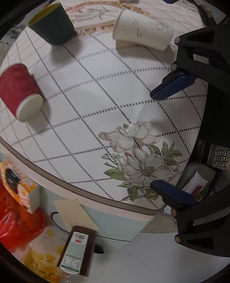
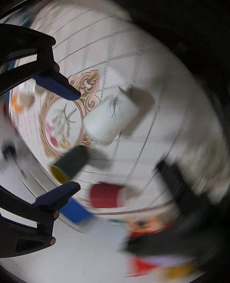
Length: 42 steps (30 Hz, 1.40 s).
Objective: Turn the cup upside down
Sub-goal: 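Close the right gripper around the upright white cup, then lift the white cup with the right gripper and rotate it rim-down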
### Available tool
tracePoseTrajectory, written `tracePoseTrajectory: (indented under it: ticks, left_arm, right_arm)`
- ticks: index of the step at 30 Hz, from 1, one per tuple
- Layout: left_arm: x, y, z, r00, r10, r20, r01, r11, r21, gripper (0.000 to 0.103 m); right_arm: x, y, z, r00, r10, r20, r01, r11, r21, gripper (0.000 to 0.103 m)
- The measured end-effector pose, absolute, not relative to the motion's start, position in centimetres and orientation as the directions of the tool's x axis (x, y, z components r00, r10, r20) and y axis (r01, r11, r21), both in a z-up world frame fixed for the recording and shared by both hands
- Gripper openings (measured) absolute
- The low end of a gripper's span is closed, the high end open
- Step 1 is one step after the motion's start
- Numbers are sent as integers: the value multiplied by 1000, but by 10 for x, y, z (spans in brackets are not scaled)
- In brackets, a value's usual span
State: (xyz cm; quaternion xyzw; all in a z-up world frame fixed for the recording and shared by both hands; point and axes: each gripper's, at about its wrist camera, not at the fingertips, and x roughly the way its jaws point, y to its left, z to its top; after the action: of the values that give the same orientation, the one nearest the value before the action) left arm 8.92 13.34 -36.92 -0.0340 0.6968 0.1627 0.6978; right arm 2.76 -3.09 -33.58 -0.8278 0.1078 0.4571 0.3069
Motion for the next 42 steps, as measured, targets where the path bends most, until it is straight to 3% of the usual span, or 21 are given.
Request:
tracePoseTrajectory:
  ticks: [6, 11, 14, 27, 30, 42]
  left_arm:
    - [88, 141, -388, -57, 191, -980, -288, 937, 200, 93]
    - [88, 145, -396, -63, 184, -981, -285, 939, 194, 94]
    - [89, 148, -400, -64, 182, -981, -274, 942, 193, 94]
    - [115, 165, -409, -57, 180, -982, -252, 949, 189, 93]
    - [123, 168, -408, -52, 181, -982, -248, 950, 189, 93]
    - [131, 173, -406, -52, 184, -982, -252, 949, 191, 93]
  right_arm:
    - [8, -54, -377, 511, 223, -830, -43, -958, -283, 90]
    - [13, -56, -402, 507, 231, -830, 101, -973, -209, 90]
    - [17, -56, -412, 508, 221, -833, 133, -975, -178, 84]
    - [36, -53, -443, 507, 181, -843, 152, -981, -119, 78]
    - [43, -43, -451, 516, 166, -840, 135, -985, -111, 69]
    - [49, -30, -460, 498, 157, -853, 90, -988, -129, 67]
